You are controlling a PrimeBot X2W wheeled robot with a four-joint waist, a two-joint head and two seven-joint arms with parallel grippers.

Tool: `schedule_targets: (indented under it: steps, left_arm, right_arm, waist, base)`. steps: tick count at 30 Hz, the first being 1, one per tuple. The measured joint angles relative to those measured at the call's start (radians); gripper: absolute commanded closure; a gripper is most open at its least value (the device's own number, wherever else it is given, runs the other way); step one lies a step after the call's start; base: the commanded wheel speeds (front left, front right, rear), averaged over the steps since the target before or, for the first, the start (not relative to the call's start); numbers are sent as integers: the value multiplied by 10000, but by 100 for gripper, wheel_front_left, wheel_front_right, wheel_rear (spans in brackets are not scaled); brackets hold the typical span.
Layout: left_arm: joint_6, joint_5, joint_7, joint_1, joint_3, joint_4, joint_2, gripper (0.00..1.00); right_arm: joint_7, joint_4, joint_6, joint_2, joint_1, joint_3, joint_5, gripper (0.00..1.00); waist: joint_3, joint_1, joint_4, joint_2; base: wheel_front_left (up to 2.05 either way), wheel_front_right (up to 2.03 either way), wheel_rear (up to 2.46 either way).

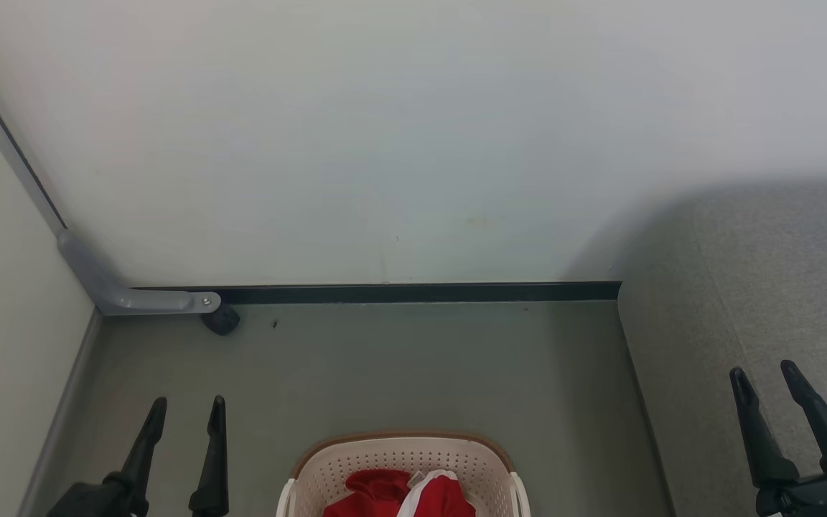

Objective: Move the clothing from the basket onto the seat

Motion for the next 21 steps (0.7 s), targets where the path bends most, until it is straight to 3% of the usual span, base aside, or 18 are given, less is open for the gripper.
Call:
schedule_targets:
  steps: [21]
  left_arm:
    - [50, 173, 240, -1277, -550, -192, -437, 0]
  right_arm:
    - [-77, -311, 13, -23, -714, -405, 297, 0]
  waist:
    - [1601, 1, -140, 1]
  base:
    - [0, 0, 0]
